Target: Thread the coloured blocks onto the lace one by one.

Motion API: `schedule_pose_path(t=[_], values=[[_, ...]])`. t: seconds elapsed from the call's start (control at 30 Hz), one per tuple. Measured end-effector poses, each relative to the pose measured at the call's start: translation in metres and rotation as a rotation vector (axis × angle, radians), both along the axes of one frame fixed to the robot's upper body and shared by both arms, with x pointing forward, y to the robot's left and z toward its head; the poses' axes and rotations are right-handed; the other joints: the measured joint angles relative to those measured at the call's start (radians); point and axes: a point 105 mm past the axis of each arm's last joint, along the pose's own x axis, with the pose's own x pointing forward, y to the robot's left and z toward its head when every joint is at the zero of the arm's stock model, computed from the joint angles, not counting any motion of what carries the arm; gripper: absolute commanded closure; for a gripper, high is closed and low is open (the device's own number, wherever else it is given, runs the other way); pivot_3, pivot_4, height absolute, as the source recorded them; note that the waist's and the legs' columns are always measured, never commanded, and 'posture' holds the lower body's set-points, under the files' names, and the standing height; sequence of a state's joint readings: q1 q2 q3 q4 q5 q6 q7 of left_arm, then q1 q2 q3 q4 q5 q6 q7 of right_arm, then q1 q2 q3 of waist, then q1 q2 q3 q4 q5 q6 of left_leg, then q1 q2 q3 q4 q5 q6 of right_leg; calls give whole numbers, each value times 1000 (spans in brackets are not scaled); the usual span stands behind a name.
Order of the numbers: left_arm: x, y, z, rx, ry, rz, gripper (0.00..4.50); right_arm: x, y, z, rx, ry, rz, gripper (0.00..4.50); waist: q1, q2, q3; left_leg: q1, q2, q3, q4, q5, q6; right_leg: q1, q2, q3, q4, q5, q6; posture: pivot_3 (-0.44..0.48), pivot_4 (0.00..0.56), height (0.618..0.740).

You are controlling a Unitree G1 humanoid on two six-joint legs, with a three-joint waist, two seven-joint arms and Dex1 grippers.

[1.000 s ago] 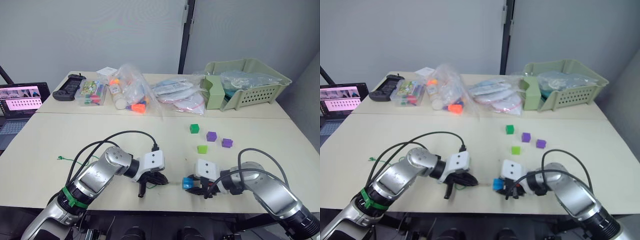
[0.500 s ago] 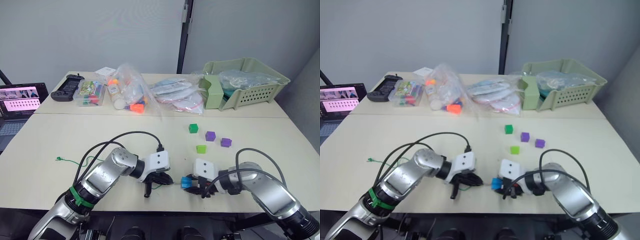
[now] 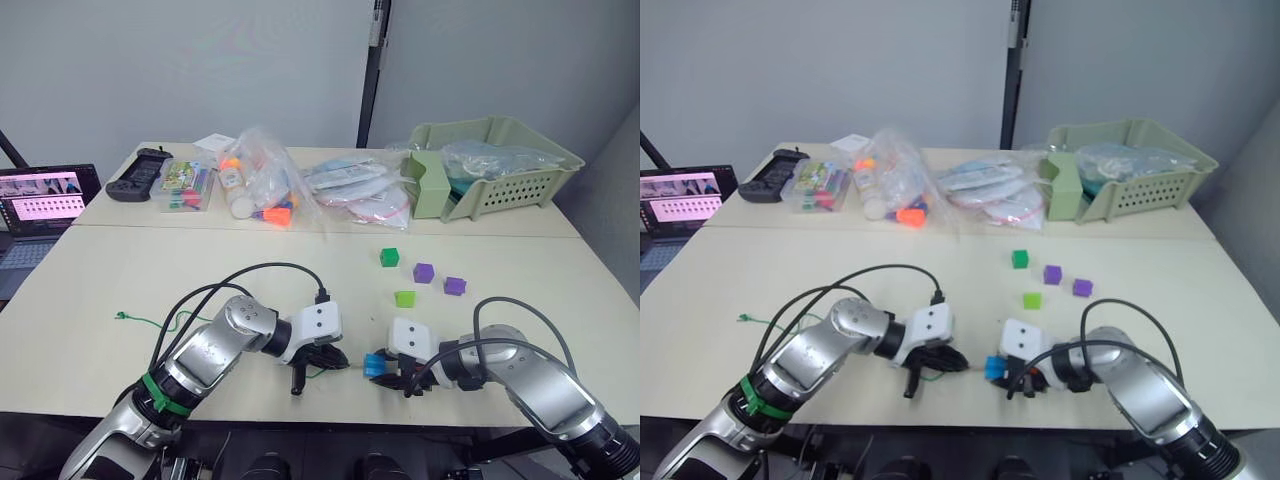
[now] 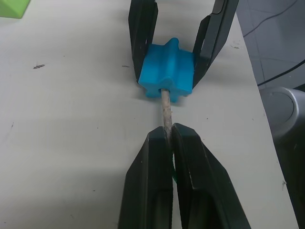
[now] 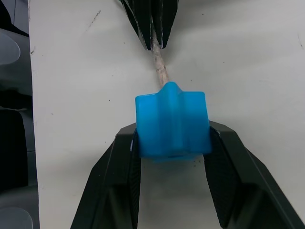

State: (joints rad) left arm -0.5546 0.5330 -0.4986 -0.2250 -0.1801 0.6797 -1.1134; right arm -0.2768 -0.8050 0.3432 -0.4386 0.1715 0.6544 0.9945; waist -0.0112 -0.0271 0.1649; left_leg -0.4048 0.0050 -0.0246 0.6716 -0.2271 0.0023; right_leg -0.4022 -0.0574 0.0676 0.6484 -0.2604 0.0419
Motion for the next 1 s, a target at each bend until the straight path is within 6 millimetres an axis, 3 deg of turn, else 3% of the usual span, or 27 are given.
schedule_pose_path(t=[0.2, 0.57, 0.6, 0.8, 1.0], values=[[1, -20, -4, -20, 7, -20, 4500, 0, 2, 1, 4, 1, 2, 3147, -1, 0, 0, -1, 0, 0, 1, 0, 0, 0, 0, 0, 0, 0, 0, 0, 150, 740], [4, -29, -6, -44, 14, -20, 4500, 1, -3, 1, -9, 7, -16, 3147, 7, 0, 0, 0, -1, 0, 4, 0, 0, 2, -1, -1, 0, 0, 1, 0, 150, 740], [5, -29, -6, -46, 15, -18, 3760, 1, -3, 1, -10, 7, -17, 3147, 7, 0, 0, 0, -1, 0, 4, 0, 0, 2, -1, -1, 0, 0, 1, 0, 150, 740], [3, -20, 4, -65, -30, -59, 1861, 0, -2, 0, 4, 2, -16, 3147, -1, 0, 0, -1, 0, -1, 3, 0, 0, 1, 0, -1, 0, 0, 1, 0, 150, 740], [5, 13, 9, -14, -30, -43, 1823, -1, -2, -1, 17, -1, -9, 3147, -4, 0, 0, -1, 0, -1, 2, 0, 0, 0, 0, -1, 0, 0, 1, 0, 150, 740]])
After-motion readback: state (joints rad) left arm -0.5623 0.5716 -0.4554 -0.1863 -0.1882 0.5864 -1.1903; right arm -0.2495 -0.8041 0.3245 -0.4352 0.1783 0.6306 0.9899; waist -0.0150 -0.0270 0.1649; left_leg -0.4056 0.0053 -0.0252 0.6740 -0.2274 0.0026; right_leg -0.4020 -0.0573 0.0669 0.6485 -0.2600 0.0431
